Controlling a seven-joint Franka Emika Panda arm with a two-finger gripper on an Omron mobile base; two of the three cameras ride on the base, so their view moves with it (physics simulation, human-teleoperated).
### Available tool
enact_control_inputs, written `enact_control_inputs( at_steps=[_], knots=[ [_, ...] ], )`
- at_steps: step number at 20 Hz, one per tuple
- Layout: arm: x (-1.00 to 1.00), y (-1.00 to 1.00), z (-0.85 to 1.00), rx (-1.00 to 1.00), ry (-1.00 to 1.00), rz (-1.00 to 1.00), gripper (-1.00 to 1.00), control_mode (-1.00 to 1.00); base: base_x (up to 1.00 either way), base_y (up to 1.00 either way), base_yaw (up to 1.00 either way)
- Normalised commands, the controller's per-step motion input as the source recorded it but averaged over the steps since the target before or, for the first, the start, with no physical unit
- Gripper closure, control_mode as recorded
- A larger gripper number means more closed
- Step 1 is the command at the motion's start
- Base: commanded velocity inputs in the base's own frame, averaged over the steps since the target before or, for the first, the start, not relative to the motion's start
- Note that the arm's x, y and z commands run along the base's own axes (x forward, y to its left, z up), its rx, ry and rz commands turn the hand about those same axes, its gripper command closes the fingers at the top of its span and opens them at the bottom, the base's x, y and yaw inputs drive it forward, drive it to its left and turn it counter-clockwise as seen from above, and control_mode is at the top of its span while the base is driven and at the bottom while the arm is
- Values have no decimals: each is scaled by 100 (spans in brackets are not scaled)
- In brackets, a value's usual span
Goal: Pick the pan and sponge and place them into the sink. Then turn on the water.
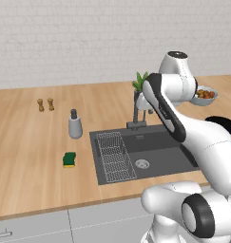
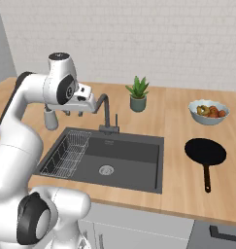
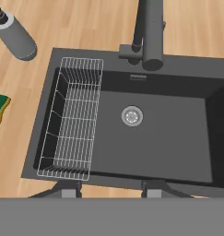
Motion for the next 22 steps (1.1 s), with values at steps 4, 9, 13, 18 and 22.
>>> enact_control_inputs(
  at_steps=[4,9,13,18,22],
  knots=[
    [0,-9,0,0,0,0,-100,-100,0,0,0],
    [10,-49,-4,2,0,0,-100,-100,0,0,0],
    [0,-95,-7,0,1,0,-100,-100,0,0,0],
    [-4,-100,-1,0,11,-1,-100,-100,0,0,0],
    [-18,-100,-12,0,18,0,-100,-100,0,0,0]
  ],
)
